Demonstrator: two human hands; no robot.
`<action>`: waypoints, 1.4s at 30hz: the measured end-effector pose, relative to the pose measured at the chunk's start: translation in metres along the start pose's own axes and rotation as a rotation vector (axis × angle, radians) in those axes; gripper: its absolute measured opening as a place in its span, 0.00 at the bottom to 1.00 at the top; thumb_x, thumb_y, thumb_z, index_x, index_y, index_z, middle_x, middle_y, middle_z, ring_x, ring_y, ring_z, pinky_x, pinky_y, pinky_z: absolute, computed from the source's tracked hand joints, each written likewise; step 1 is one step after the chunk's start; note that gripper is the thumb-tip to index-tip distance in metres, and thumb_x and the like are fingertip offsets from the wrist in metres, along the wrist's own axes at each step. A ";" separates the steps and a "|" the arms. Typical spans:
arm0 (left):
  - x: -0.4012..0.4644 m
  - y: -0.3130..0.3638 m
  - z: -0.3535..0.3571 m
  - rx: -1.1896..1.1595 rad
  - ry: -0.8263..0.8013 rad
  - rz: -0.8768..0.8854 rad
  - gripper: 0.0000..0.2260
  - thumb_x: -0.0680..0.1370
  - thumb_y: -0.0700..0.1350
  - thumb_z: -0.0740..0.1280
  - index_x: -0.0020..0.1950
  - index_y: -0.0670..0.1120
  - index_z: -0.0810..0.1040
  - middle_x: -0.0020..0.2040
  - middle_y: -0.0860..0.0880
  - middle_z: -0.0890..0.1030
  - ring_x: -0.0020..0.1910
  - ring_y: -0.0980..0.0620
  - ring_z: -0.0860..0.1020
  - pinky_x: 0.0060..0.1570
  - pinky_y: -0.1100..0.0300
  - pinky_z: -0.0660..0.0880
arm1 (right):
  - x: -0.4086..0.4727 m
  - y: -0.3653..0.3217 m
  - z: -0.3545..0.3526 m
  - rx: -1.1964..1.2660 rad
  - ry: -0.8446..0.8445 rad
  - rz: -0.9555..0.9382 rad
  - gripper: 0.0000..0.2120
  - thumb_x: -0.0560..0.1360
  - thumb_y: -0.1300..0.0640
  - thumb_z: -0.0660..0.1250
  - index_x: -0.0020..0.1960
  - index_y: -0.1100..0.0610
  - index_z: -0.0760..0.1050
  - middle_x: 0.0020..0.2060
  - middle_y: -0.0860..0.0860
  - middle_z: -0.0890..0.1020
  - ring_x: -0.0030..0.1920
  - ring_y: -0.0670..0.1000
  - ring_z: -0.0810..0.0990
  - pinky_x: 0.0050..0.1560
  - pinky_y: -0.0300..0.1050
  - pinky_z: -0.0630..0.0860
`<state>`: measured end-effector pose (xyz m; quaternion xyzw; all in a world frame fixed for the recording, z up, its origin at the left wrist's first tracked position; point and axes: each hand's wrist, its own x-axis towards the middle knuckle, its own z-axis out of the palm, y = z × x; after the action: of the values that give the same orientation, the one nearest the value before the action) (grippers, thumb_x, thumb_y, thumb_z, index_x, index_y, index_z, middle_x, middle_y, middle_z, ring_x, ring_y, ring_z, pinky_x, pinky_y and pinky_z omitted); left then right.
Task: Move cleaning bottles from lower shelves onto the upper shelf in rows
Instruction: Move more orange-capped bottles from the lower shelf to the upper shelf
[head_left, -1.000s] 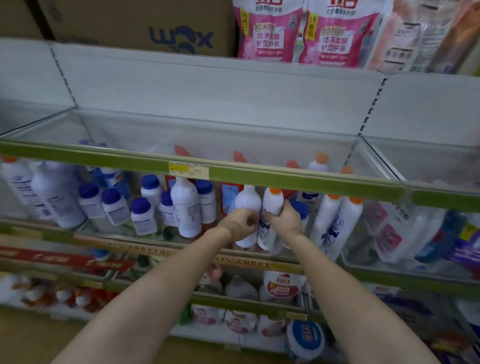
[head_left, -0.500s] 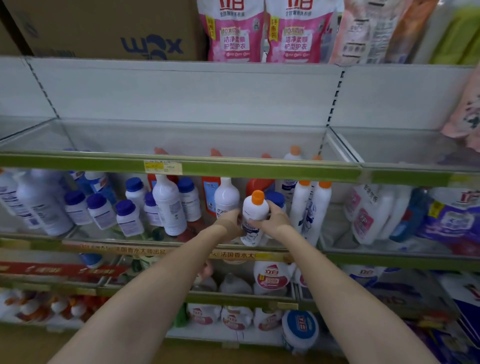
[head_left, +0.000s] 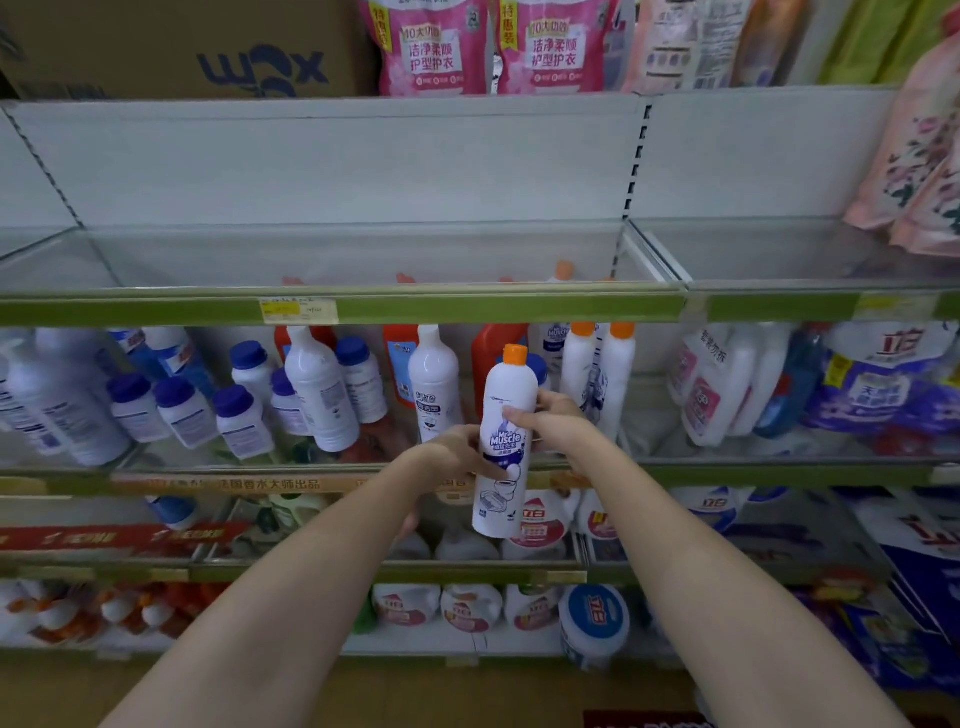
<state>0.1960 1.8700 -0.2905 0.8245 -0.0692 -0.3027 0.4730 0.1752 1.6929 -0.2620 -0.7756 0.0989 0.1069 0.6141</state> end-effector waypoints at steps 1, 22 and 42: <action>-0.001 -0.003 0.003 -0.027 -0.004 -0.008 0.22 0.71 0.38 0.78 0.62 0.47 0.78 0.59 0.48 0.84 0.57 0.48 0.81 0.59 0.51 0.78 | 0.000 0.001 0.002 -0.003 0.008 0.002 0.21 0.76 0.54 0.74 0.67 0.54 0.74 0.52 0.50 0.84 0.45 0.45 0.82 0.36 0.38 0.76; -0.004 -0.016 0.009 0.007 0.048 -0.140 0.21 0.71 0.44 0.79 0.61 0.47 0.77 0.57 0.48 0.83 0.56 0.47 0.82 0.56 0.48 0.81 | 0.019 0.012 0.024 -0.135 0.046 0.152 0.22 0.78 0.47 0.70 0.67 0.56 0.72 0.61 0.55 0.82 0.57 0.57 0.83 0.60 0.58 0.80; -0.045 -0.033 -0.031 -0.042 0.079 -0.101 0.22 0.73 0.38 0.77 0.65 0.46 0.74 0.57 0.47 0.82 0.52 0.47 0.82 0.43 0.57 0.81 | 0.013 -0.017 0.074 -0.127 0.039 0.194 0.22 0.75 0.51 0.75 0.63 0.59 0.72 0.55 0.57 0.84 0.53 0.58 0.85 0.54 0.59 0.83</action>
<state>0.1715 1.9288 -0.2873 0.8280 -0.0025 -0.2949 0.4769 0.1891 1.7682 -0.2663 -0.8018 0.1783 0.1566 0.5485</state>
